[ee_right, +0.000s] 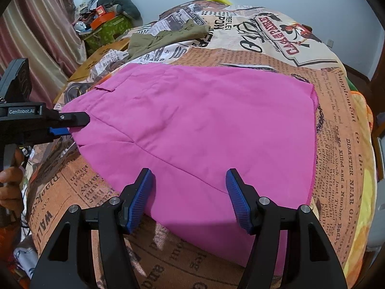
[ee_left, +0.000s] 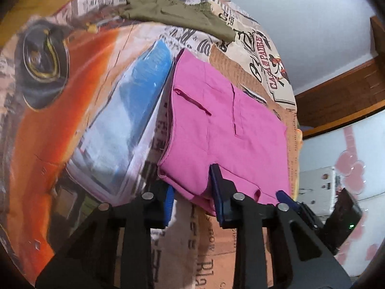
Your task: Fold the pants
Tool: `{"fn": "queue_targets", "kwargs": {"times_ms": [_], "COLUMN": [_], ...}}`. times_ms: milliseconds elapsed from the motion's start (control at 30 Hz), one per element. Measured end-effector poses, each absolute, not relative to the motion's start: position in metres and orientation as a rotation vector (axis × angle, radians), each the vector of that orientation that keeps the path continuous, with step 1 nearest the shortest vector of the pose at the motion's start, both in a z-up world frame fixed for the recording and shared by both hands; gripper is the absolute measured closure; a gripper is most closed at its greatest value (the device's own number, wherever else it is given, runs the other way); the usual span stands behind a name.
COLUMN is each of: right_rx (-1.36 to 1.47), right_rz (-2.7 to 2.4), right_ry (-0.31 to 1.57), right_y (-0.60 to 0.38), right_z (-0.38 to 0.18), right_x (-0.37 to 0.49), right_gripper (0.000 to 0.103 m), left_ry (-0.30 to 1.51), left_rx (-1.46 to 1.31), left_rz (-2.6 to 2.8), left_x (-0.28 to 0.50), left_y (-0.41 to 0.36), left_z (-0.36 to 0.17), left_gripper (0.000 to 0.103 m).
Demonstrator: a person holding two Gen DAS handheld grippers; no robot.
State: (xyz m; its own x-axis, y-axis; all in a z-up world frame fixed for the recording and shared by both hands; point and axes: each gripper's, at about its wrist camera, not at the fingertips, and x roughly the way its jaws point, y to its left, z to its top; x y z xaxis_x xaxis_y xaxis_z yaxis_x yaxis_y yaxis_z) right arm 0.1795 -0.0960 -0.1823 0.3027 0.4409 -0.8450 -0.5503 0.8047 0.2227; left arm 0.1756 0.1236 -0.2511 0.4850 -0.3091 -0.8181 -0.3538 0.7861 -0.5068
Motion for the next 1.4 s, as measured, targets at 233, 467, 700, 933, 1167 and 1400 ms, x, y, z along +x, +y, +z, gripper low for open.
{"fn": "queue_targets", "kwargs": {"times_ms": [233,467,700,933,1167,1400], "right_rx": [-0.112,-0.079,-0.079,-0.071,-0.056,-0.039], "right_rz": [0.666,0.688,0.674,0.657,0.653,0.654], "right_ry": [1.077,1.080,1.079,1.085,1.088,1.083], "right_y": [-0.098,-0.103,-0.108,-0.114,-0.118,-0.119], "right_z": [-0.181,-0.180,-0.182,-0.180,-0.182,-0.184], "right_x": [0.177,0.173,0.168,0.167,0.168,0.166], "right_gripper": [0.043,0.044,0.043,0.043,0.043,0.043], "left_ry": [1.004,0.952,0.910,0.807,0.715,0.711], "left_rx": [-0.452,-0.350,-0.246,-0.147,-0.103,-0.047], "left_rz": [0.131,0.253,0.353,0.291,0.133,-0.034], "left_x": [0.168,0.140,0.117,0.130,0.151,0.165], "left_y": [0.108,0.131,0.143,0.117,0.079,0.030], "left_z": [-0.230,-0.217,-0.206,-0.170,-0.132,-0.121], "left_gripper": [0.083,0.083,0.084,0.086,0.088,0.090]}}
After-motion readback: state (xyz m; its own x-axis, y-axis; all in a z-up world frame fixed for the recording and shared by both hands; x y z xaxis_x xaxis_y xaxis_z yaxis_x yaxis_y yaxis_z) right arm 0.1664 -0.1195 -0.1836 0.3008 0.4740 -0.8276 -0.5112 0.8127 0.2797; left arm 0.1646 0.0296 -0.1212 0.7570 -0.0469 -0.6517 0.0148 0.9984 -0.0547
